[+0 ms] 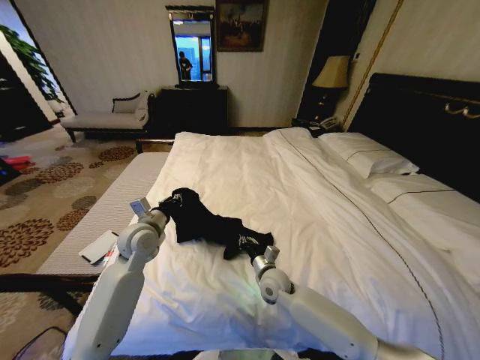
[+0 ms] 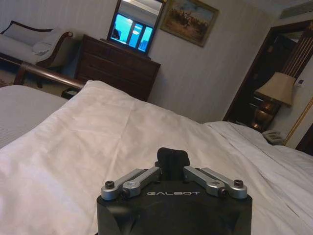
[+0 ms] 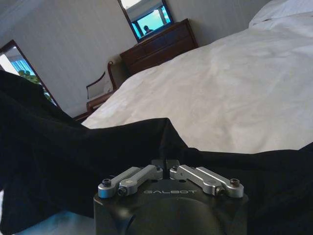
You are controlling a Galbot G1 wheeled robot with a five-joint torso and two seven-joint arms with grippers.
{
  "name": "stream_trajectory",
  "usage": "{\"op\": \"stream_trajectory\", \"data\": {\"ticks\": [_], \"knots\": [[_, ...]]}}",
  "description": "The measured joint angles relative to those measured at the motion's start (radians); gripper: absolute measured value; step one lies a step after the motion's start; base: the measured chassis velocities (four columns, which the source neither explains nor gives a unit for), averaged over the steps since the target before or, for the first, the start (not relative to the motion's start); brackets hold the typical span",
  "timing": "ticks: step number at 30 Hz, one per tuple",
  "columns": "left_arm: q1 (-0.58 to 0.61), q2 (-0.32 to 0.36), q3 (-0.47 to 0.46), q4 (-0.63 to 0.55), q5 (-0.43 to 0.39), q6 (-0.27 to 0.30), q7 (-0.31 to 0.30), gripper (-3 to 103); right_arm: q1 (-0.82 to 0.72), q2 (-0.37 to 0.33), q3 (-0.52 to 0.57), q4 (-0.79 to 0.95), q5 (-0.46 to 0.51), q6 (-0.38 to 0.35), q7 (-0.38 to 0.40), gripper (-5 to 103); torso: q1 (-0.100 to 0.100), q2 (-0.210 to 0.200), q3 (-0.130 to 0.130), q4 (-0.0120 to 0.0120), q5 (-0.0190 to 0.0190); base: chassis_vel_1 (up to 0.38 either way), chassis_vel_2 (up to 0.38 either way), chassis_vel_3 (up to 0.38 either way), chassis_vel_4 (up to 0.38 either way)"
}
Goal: Fold the clothes on the bed.
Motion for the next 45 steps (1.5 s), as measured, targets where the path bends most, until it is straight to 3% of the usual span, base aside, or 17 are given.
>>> {"op": "stream_trajectory", "data": {"ticks": [4, 13, 21, 28, 36, 39, 45], "knots": [[0.001, 0.002, -0.003, -0.001, 0.000, 0.000, 0.000, 2, -0.024, -0.001, 0.022, 0.016, -0.009, 0.016, -0.018, 1, 0.000, 0.000, 0.000, 0.0000, 0.0000, 0.000, 0.000, 0.000, 0.000], [0.007, 0.015, -0.015, -0.016, -0.003, 0.000, 0.000, 2, -0.062, -0.011, 0.125, 0.075, -0.033, 0.042, -0.047, 1, 0.000, 0.000, 0.000, 0.0000, 0.0000, 0.000, 0.000, 0.000, 0.000], [0.037, 0.045, -0.054, -0.078, -0.010, -0.016, 0.016, 2, -0.084, -0.059, 0.263, 0.172, -0.049, 0.055, -0.070, 1, 0.000, 0.000, 0.000, 0.0001, 0.0001, 0.000, 0.000, 0.000, 0.000], [0.096, 0.091, -0.123, -0.180, 0.043, -0.093, 0.066, 2, -0.107, -0.125, 0.394, 0.304, -0.035, 0.068, -0.104, 1, 0.000, 0.000, 0.000, 0.0001, 0.0001, 0.000, 0.000, 0.000, 0.000], [0.148, 0.149, -0.207, -0.311, 0.044, -0.197, 0.088, 2, -0.158, -0.226, 0.543, 0.470, 0.000, 0.073, -0.158, 1, 0.000, 0.000, 0.000, 0.0001, 0.0001, 0.000, 0.000, 0.000, 0.000], [0.168, 0.181, -0.272, -0.381, 0.008, -0.230, 0.090, 2, -0.219, -0.284, 0.649, 0.552, 0.016, 0.073, -0.186, 1, 0.000, 0.000, 0.000, 0.0000, 0.0000, 0.000, 0.000, 0.000, 0.000], [0.185, 0.218, -0.372, -0.464, -0.098, -0.236, 0.075, 2, -0.305, -0.344, 0.777, 0.663, 0.038, 0.076, -0.197, 1, 0.000, 0.000, 0.000, 0.0000, 0.0002, 0.000, 0.000, 0.000, 0.000]]}}
